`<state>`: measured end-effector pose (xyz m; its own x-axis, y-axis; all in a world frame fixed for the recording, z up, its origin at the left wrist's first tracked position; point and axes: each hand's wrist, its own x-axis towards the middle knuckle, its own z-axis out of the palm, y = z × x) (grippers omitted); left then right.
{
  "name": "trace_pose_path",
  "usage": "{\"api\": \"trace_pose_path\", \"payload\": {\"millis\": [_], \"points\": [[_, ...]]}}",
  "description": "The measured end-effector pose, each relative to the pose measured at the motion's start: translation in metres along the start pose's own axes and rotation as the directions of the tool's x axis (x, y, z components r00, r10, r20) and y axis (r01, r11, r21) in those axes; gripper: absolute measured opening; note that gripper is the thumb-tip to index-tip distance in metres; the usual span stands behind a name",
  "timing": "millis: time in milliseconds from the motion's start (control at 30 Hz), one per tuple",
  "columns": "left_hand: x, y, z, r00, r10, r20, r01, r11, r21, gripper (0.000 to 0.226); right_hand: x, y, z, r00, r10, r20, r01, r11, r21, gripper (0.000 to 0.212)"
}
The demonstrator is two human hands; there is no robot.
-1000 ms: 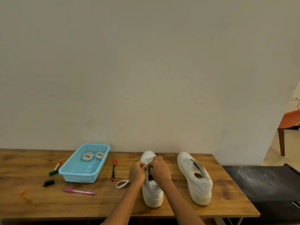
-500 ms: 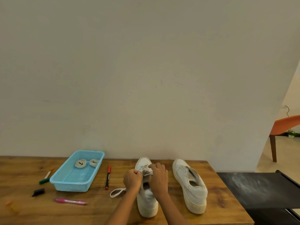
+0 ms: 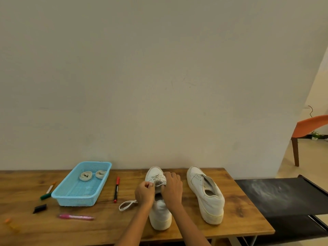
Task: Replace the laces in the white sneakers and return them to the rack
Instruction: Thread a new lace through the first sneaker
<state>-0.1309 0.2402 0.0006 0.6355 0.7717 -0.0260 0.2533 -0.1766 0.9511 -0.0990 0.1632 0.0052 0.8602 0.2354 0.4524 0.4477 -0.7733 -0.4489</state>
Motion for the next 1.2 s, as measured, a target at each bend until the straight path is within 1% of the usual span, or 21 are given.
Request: {"api": "trace_pose_path", "payload": {"millis": [167, 267, 333, 400, 467, 533, 567, 600, 633, 667, 700, 733, 767, 833, 900, 967, 1033, 1067, 1133, 1167, 1200], "points": [[0.007, -0.004, -0.01, 0.981, 0.138, 0.133, -0.154, 0.981, 0.116, 0.012, 0.004, 0.003, 0.002, 0.998, 0.009, 0.055, -0.009, 1.0, -0.011, 0.033], [0.011, -0.004, -0.006, 0.984, 0.097, 0.148, -0.123, 0.977, 0.175, 0.017, 0.003, 0.004, 0.002, 0.994, 0.02, 0.104, -0.02, 1.0, -0.001, 0.033], [0.013, -0.005, -0.003, 0.993, -0.017, 0.116, 0.0, 0.989, 0.15, 0.025, 0.002, 0.004, 0.001, 0.994, 0.021, 0.106, -0.021, 1.0, -0.003, 0.035], [0.017, -0.008, -0.006, 0.973, -0.213, 0.088, 0.213, 0.977, 0.012, 0.027, 0.001, 0.003, 0.0, 0.995, 0.012, 0.102, -0.011, 1.0, -0.012, 0.036], [0.018, -0.007, -0.014, 0.923, -0.379, 0.066, 0.383, 0.89, -0.246, 0.019, 0.0, 0.003, -0.001, 0.994, 0.022, 0.108, -0.019, 0.999, -0.027, 0.035], [0.019, 0.003, -0.027, 0.89, -0.45, 0.079, 0.403, 0.694, -0.597, 0.015, -0.001, 0.002, -0.001, 0.994, 0.031, 0.102, -0.028, 0.999, -0.033, 0.033], [0.022, 0.009, -0.033, 0.883, -0.464, 0.076, 0.369, 0.583, -0.724, 0.016, -0.001, 0.001, -0.003, 0.995, 0.035, 0.094, -0.031, 0.998, -0.045, 0.032], [0.027, 0.014, -0.04, 0.883, -0.466, 0.055, 0.338, 0.551, -0.763, 0.019, -0.002, -0.001, -0.004, 0.996, 0.039, 0.082, -0.034, 0.998, -0.057, 0.031], [0.03, 0.018, -0.044, 0.896, -0.444, 0.01, 0.315, 0.619, -0.719, 0.023, -0.002, -0.001, -0.004, 0.996, 0.041, 0.074, -0.037, 0.997, -0.063, 0.03], [0.035, 0.021, -0.046, 0.925, -0.377, -0.039, 0.283, 0.755, -0.592, 0.026, -0.002, -0.002, -0.005, 0.997, 0.043, 0.064, -0.039, 0.997, -0.064, 0.029], [0.038, 0.023, -0.048, 0.965, -0.257, -0.046, 0.217, 0.888, -0.405, 0.031, -0.003, -0.003, -0.005, 0.997, 0.054, 0.057, -0.049, 0.996, -0.072, 0.028], [0.037, 0.023, -0.048, 0.994, -0.103, 0.029, 0.106, 0.982, -0.159, 0.04, -0.004, -0.004, -0.006, 0.996, 0.072, 0.043, -0.069, 0.995, -0.074, 0.027], [0.034, 0.022, -0.049, 0.982, 0.005, 0.186, -0.022, 0.996, 0.088, 0.047, -0.004, -0.006, -0.007, 0.996, 0.086, 0.02, -0.084, 0.994, -0.072, 0.027], [0.028, 0.015, -0.047, 0.879, 0.0, 0.477, -0.225, 0.882, 0.414, 0.038, -0.005, -0.006, -0.006, 0.995, 0.098, -0.024, -0.099, 0.992, -0.078, 0.028], [0.028, 0.009, -0.043, 0.852, -0.011, 0.523, -0.305, 0.801, 0.515, 0.02, -0.006, -0.007, -0.007, 0.994, 0.106, 0.018, -0.104, 0.99, -0.097, 0.031], [0.025, 0.008, -0.039, 0.895, 0.117, 0.431, -0.286, 0.892, 0.352, 0.012, -0.005, -0.004, -0.008, 0.993, 0.108, 0.053, -0.103, 0.99, -0.095, 0.034], [0.024, 0.017, -0.04, 0.976, 0.069, 0.207, -0.048, 0.993, -0.104, 0.015, -0.004, -0.002, -0.007, 0.991, 0.118, 0.064, -0.112, 0.99, -0.089, 0.038], [0.024, 0.023, -0.043, 0.99, -0.043, 0.133, 0.092, 0.915, -0.394, 0.017, -0.003, -0.001, -0.007, 0.989, 0.127, 0.072, -0.122, 0.989, -0.081, 0.041], [0.029, 0.032, -0.051, 0.966, -0.223, 0.129, 0.239, 0.587, -0.774, 0.023, -0.003, -0.002, -0.007, 0.985, 0.145, 0.092, -0.139, 0.988, -0.059, 0.044], [0.034, 0.031, -0.056, 0.958, -0.263, 0.116, 0.247, 0.543, -0.802, 0.025, -0.003, -0.001, -0.007, 0.984, 0.151, 0.097, -0.147, 0.988, -0.05, 0.044], [0.039, 0.029, -0.06, 0.959, -0.273, 0.079, 0.239, 0.62, -0.747, 0.025, -0.002, -0.001, -0.007, 0.982, 0.159, 0.1, -0.155, 0.987, -0.046, 0.045]]}}
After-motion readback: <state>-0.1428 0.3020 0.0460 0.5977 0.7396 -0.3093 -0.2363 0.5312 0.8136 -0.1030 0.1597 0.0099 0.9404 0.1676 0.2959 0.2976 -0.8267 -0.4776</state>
